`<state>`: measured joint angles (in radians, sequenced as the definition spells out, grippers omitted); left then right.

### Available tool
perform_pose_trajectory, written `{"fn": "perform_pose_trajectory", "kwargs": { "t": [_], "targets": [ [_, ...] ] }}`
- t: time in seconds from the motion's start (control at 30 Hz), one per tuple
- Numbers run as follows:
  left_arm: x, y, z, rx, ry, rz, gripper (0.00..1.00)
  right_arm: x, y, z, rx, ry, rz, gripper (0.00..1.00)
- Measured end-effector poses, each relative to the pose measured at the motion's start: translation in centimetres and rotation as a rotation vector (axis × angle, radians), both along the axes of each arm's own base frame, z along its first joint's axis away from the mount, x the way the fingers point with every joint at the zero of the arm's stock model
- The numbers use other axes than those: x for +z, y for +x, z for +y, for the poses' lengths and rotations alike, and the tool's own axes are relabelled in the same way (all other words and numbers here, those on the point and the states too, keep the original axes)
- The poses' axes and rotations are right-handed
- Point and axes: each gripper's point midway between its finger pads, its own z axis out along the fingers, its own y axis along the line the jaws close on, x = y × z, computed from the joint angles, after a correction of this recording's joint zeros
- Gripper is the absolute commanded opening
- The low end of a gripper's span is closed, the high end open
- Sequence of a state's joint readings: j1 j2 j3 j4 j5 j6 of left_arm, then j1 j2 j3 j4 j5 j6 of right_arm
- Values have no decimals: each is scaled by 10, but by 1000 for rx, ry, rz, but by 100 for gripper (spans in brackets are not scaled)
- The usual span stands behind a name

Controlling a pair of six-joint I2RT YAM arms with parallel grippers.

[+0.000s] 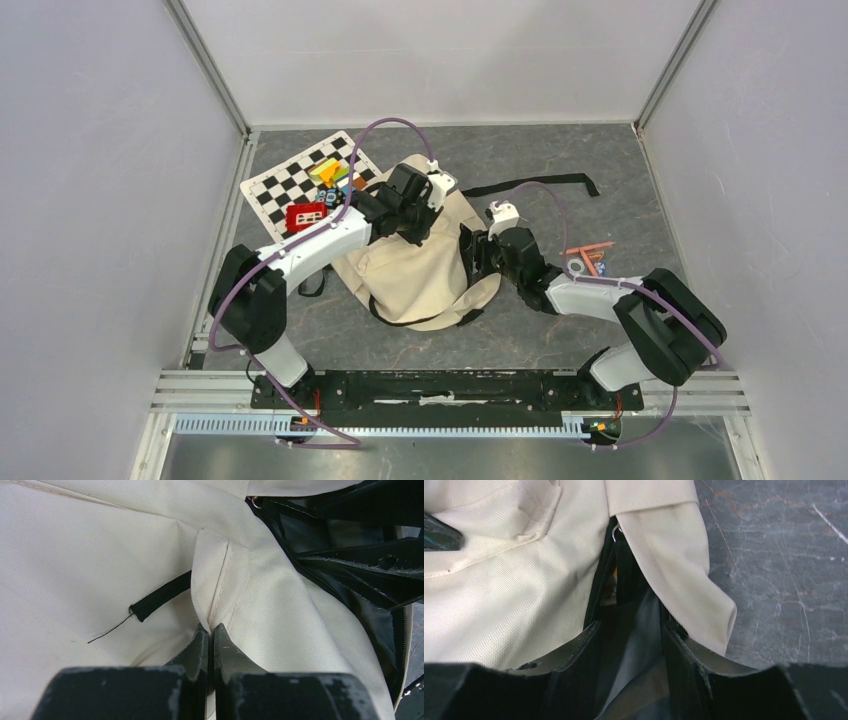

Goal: Pack the student bag
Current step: Zip the student bag at the center of the board.

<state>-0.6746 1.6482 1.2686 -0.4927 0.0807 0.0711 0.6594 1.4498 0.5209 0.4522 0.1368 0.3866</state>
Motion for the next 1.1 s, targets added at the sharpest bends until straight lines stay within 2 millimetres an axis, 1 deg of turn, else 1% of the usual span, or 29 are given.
{"fn": "perform_pose_trajectory", "kwargs": {
  "t": [0.1, 0.3, 0.37, 0.43, 0.5, 0.63, 0.7, 0.73, 0.9, 1.1],
  "targets": [
    [0, 0, 0, 0, 0, 1, 2, 3, 5, 3, 29, -2, -35, 55],
    [0, -1, 0, -1, 1, 3, 2, 1, 18, 9, 67, -25, -79, 54],
    [0, -1, 0, -2, 0, 4, 2, 1, 24, 13, 77, -39, -91, 53],
    [0, -1, 0, -2, 0, 4, 2, 2, 30, 16, 85, -54, -106, 50],
    [0, -1, 0, -2, -1, 4, 2, 2, 36, 20, 95, -69, -115, 43],
    [0, 0, 0, -1, 1, 2, 2, 4, 48, 25, 105, -100, -137, 15],
    [0, 0, 0, 0, 1, 1, 2, 6, 53, 27, 105, -110, -143, 2],
    [0, 0, 0, 0, 1, 1, 2, 6, 54, 27, 104, -114, -145, 0],
    [0, 0, 1, 2, 4, 3, 2, 5, 52, 21, 88, -137, -133, 0],
    [3, 0, 0, 9, -3, 4, 2, 22, 43, 10, 71, -156, -121, 0]
  ]
}}
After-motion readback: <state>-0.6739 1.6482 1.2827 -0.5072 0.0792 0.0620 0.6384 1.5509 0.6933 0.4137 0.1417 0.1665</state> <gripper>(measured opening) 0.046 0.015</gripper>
